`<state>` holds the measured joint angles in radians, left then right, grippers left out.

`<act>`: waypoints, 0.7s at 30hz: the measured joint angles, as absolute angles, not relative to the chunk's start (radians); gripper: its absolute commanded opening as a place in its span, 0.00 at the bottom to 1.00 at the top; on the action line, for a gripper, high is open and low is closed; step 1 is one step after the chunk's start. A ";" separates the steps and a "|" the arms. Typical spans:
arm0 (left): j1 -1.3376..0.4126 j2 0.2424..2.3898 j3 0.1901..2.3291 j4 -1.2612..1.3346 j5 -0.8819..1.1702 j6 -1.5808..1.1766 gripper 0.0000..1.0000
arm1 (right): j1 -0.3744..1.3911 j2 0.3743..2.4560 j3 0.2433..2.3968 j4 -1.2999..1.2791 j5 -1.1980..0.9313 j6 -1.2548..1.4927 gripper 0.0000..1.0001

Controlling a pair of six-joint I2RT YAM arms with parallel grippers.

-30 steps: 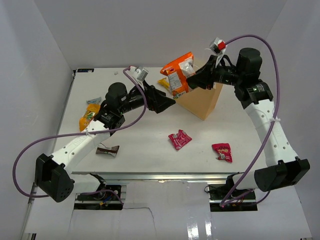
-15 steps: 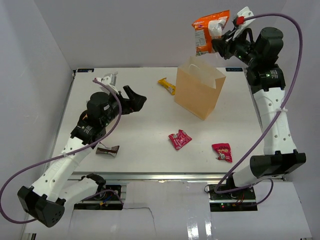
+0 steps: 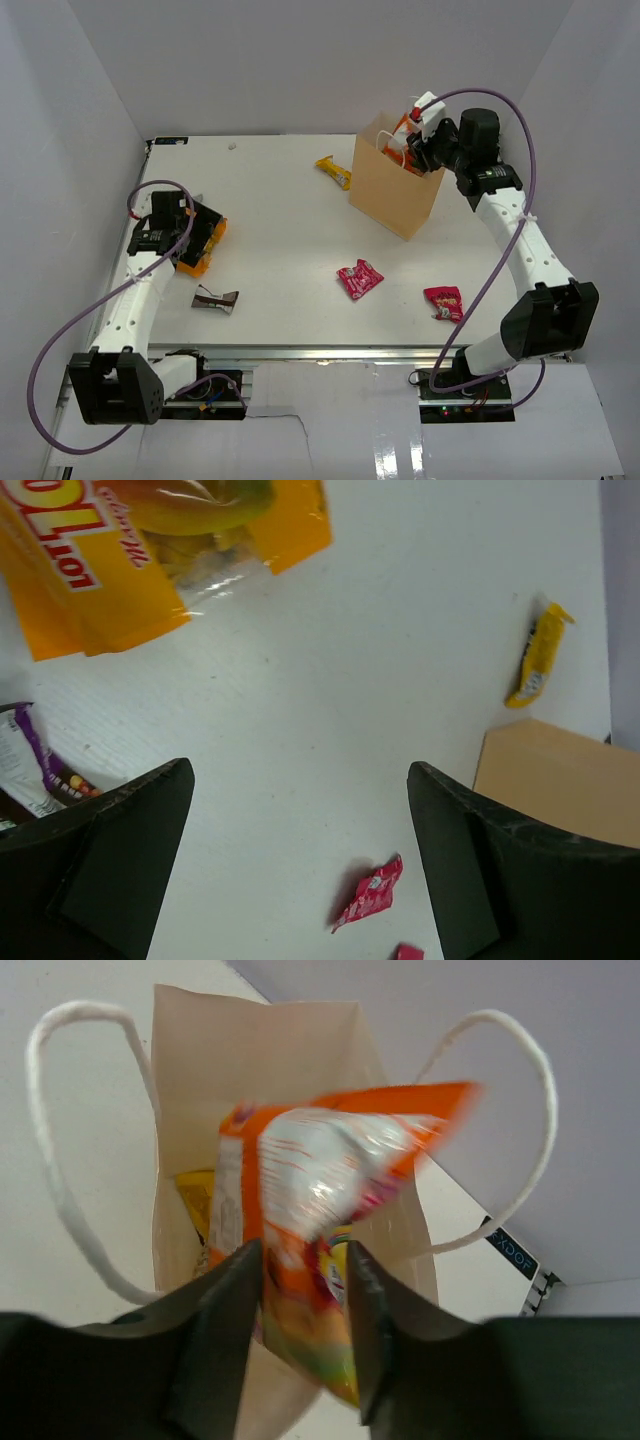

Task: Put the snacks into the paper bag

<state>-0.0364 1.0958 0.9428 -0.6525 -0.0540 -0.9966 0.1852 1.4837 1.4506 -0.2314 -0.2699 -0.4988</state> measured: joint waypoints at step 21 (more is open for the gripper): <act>0.222 1.531 1.049 -0.723 -0.138 -1.069 0.80 | 0.170 1.234 1.445 -0.273 -0.371 -0.477 0.98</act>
<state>0.2218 1.5311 1.0492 -0.7231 -0.1379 -1.0687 0.1699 1.2343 1.4452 -0.2733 -0.3714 -0.4770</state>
